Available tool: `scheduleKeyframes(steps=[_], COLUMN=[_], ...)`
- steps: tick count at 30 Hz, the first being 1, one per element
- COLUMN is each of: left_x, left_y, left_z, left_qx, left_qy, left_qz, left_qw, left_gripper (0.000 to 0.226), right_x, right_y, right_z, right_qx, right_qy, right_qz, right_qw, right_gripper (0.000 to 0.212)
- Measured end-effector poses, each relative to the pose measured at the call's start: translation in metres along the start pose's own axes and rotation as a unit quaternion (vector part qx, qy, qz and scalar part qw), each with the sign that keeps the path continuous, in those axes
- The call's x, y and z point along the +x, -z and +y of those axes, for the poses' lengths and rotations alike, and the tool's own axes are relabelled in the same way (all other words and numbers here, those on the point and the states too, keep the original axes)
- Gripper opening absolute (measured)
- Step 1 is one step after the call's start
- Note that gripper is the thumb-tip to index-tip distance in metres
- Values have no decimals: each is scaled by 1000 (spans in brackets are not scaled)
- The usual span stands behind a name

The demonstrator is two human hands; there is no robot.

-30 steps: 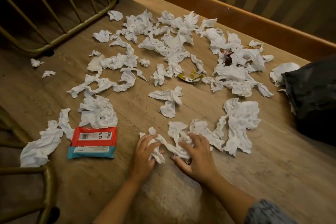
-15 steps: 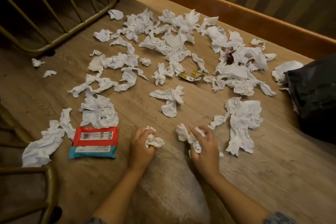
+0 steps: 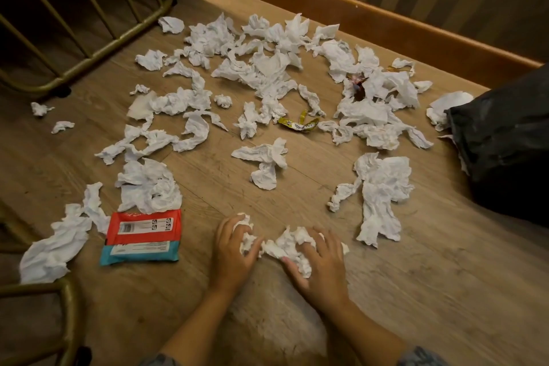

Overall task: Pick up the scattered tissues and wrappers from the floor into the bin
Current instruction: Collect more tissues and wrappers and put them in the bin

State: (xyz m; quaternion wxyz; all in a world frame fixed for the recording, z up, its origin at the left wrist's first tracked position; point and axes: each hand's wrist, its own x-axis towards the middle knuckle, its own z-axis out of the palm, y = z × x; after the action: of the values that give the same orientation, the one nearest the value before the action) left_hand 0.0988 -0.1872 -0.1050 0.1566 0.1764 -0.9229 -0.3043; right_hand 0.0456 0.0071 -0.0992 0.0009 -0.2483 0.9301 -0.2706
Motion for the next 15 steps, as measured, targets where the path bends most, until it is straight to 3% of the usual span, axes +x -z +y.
scheduleKeyframes(steps=[2,5,7,9,12,15], left_x=[-2,0,12,33,82,133], left_y=[-1,3,11,21,36,49], left_z=[-1,3,14,30,62,106], left_qx=[-14,-27,-58,-85,-80,-41], left_qy=[-24,-23,27,39,-41,-131], left_qz=[16,5,-5,-3,-18,-39], left_qw=[999,999,998,996,996,990], left_gripper=[15,16,23,33,37,29], right_x=[2,12,29,52,96,138], right_y=[-5,-1,17,42,86,139], right_z=[7,13,14,17,20,25], right_qx=[46,67,59,46,6,-94], right_qy=[58,98,86,73,113,196], right_qz=[9,-24,-70,-105,-93,-71], right_qw=[997,993,992,991,989,974], right_gripper=[22,15,23,44,72,57])
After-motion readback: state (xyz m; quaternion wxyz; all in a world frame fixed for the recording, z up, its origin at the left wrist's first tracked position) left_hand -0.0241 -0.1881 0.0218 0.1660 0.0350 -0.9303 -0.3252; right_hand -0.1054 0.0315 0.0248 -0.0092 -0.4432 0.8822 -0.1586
